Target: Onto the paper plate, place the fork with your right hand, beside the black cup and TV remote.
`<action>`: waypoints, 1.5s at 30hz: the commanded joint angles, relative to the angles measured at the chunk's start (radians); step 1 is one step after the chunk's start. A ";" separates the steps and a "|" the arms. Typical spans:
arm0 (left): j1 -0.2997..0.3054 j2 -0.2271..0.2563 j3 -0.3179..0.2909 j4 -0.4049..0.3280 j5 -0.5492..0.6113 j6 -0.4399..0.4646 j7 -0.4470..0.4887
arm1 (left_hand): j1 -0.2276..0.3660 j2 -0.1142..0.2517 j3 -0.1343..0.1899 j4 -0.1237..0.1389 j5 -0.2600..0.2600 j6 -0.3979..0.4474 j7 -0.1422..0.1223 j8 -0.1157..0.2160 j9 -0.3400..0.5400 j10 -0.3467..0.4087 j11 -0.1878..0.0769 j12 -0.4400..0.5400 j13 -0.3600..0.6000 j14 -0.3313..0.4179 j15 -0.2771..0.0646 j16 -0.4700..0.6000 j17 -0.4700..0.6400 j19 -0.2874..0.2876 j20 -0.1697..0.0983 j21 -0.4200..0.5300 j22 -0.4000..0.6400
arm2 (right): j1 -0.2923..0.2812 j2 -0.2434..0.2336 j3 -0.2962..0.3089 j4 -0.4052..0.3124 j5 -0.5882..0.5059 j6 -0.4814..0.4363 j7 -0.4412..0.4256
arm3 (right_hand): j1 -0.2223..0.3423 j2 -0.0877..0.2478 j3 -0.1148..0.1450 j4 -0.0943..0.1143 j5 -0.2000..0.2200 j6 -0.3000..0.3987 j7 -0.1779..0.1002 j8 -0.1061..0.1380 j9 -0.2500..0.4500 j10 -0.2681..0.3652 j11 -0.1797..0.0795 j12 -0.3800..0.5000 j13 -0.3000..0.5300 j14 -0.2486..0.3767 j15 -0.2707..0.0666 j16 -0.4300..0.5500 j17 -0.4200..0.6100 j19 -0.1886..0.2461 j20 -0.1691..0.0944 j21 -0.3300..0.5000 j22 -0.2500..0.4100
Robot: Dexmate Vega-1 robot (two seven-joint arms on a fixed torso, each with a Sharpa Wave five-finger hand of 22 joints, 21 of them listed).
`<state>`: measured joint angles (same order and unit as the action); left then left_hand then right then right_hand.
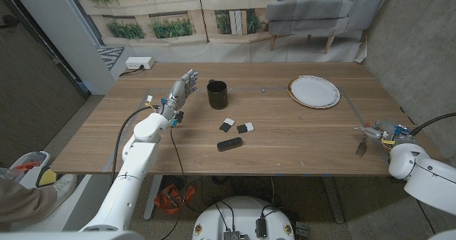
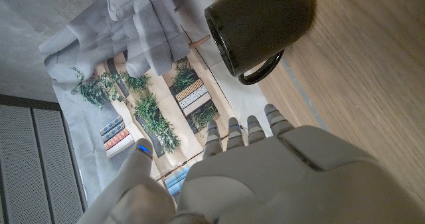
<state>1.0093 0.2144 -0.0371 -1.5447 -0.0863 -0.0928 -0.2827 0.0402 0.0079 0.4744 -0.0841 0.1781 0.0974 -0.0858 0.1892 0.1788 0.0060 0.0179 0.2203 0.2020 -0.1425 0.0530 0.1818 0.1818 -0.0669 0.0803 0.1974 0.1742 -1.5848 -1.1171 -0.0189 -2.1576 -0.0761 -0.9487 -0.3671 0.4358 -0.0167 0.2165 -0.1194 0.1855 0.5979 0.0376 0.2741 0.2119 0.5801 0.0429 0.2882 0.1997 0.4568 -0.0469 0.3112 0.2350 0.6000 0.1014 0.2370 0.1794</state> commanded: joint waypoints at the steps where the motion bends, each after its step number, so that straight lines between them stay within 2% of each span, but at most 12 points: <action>1: -0.014 0.003 0.005 0.007 0.003 0.001 -0.007 | 0.005 0.004 0.002 -0.003 -0.001 0.012 0.002 0.001 0.003 -0.002 0.004 0.006 0.002 -0.010 -0.002 0.006 0.002 0.006 0.003 -0.002 0.003 | 0.082 0.000 -0.110 -0.009 -0.028 -0.095 -0.058 | -0.022 -0.013 -0.015 0.006 0.007 0.029 -0.002 0.010 0.002 0.036 -0.004 0.011 0.002 0.029 -0.014 0.015 0.007 0.025 -0.010 0.009 0.005; 8: -0.025 0.003 0.008 0.021 0.002 -0.004 -0.012 | 0.005 0.004 0.001 -0.003 -0.001 0.012 0.002 0.001 0.003 -0.002 0.004 0.006 0.002 -0.009 -0.002 0.006 0.002 0.006 0.003 -0.002 0.003 | 0.107 0.000 -0.140 -0.005 -0.017 -0.108 -0.079 | -0.025 -0.015 -0.020 0.006 0.011 0.059 -0.002 0.017 0.003 0.060 -0.005 0.018 0.002 0.061 -0.022 0.026 0.010 0.042 -0.014 0.012 0.006; 14: -0.029 0.005 0.009 0.025 0.002 -0.006 -0.015 | 0.005 0.004 0.001 -0.004 -0.001 0.013 0.002 0.001 0.003 0.000 0.007 0.007 0.002 -0.010 -0.002 0.006 0.002 0.006 0.003 -0.002 0.003 | 0.118 -0.009 -0.154 -0.003 -0.002 -0.111 -0.086 | -0.026 -0.014 -0.022 0.006 0.012 0.064 -0.003 0.016 0.003 0.069 -0.004 0.021 0.002 0.064 -0.024 0.027 0.012 0.045 -0.016 0.012 0.006; 29: -0.005 0.004 0.002 -0.003 0.003 0.002 -0.006 | 0.005 0.005 0.000 -0.004 -0.001 0.013 0.002 0.000 0.003 -0.002 0.004 0.007 0.003 -0.011 -0.002 0.005 0.002 0.006 0.002 -0.002 0.003 | 0.180 -0.020 -0.233 0.006 0.000 -0.152 -0.114 | -0.014 -0.013 -0.022 0.000 0.017 0.096 -0.012 0.022 0.005 0.101 -0.009 0.030 0.002 0.091 -0.038 0.035 0.014 0.062 -0.025 0.015 0.007; 45: 0.004 0.006 -0.003 -0.012 0.002 0.007 -0.002 | 0.004 0.005 -0.001 -0.005 -0.001 0.013 0.001 0.000 0.003 -0.002 0.002 0.007 0.003 -0.015 -0.001 0.004 0.002 0.002 0.004 -0.004 0.003 | 0.220 -0.016 -0.275 0.012 0.016 -0.186 -0.131 | -0.012 -0.009 -0.025 0.000 0.019 0.117 -0.009 0.024 0.004 0.119 -0.005 0.033 0.002 0.107 -0.042 0.040 0.017 0.072 -0.028 0.016 0.007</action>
<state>1.0065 0.2180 -0.0360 -1.5489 -0.0836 -0.0931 -0.2865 0.0402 0.0079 0.4745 -0.0839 0.1781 0.1064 -0.0838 0.1892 0.1788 0.0060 0.0179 0.2203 0.2020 -0.1461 0.0493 0.1818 0.1818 -0.0669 0.0803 0.1974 0.1742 -1.3985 -1.1352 -0.2574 -2.1513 -0.0674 -1.1087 -0.4894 0.4165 -0.0285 0.1946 -0.1159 0.2010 0.7045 0.0271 0.2933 0.2116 0.6915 0.0340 0.3114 0.1997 0.5479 -0.0516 0.3463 0.2489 0.6617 0.0718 0.2479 0.1839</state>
